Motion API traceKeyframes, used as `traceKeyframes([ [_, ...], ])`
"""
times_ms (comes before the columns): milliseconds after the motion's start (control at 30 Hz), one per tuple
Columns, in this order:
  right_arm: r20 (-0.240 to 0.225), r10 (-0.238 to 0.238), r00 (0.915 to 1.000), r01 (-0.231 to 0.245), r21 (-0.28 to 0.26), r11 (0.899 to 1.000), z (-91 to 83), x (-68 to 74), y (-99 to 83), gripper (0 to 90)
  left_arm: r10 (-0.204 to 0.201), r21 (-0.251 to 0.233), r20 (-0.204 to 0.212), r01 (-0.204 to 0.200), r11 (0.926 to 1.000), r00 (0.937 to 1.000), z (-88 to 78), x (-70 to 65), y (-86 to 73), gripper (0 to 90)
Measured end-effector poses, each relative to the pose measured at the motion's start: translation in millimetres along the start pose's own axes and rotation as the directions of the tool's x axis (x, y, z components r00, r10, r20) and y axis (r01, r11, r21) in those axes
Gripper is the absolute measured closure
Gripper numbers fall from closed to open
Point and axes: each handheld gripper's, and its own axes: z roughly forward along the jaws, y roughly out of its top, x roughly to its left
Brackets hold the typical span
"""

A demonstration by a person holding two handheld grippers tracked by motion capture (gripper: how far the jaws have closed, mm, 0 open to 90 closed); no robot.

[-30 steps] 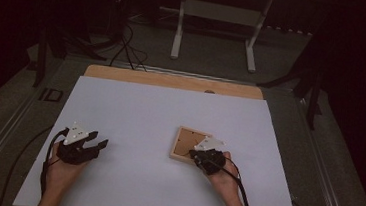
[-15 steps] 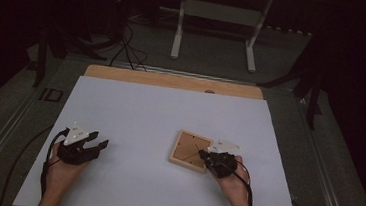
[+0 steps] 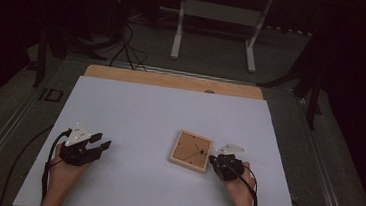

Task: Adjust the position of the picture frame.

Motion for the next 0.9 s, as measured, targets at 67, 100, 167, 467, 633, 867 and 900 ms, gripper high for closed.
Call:
traceKeyframes([
  [67, 0.001, 0.011, 0.9999, -0.011, -0.004, 1.0, 1.1, -1.1, 0.8, 90.0, -0.007, -0.005, 0.006, 0.007, 1.0, 1.0, -0.2, -0.2, 0.2, 55.5],
  [100, 0.002, 0.014, 0.9999, -0.014, -0.005, 1.0, 1.9, -1.6, 1.5, 90.0, -0.006, -0.006, 0.009, 0.007, 1.0, 0.9999, -0.2, -0.4, 0.3, 55.5],
  [167, 0.003, 0.013, 0.9999, -0.013, -0.007, 1.0, 6.4, -0.5, 6.0, 90.0, -0.001, -0.003, 0.013, 0.001, 1.0, 0.9999, 0.3, -2.2, 0.7, 56.4],
  [467, -0.009, -0.009, 0.9999, 0.009, -0.01, 1.0, 22.8, 6.2, 23.5, 90.0, 0.045, 0.013, 0.036, -0.045, 0.9989, 0.9983, 6.0, -13.8, 4.7, 57.3],
  [633, -0.009, 0.0, 1.0, 0.0, -0.012, 1.0, 32.4, 5.6, 32.0, 90.0, 0.049, 0.014, 0.047, -0.05, 0.9987, 0.9977, 7.0, -16.2, 5.3, 57.9],
  [867, -0.015, 0.007, 0.9999, -0.007, 0.003, 1.0, 46.6, 5.0, 42.1, 90.0, 0.063, 0.018, 0.064, -0.065, 0.9977, 0.996, 11.0, -22.2, 7.0, 58.2],
  [900, -0.019, 0.007, 0.9998, -0.007, 0.007, 1.0, 50.8, 5.8, 43.8, 90.0, 0.069, 0.021, 0.066, -0.07, 0.9973, 0.9955, 11.5, -23.0, 7.2, 58.1],
])
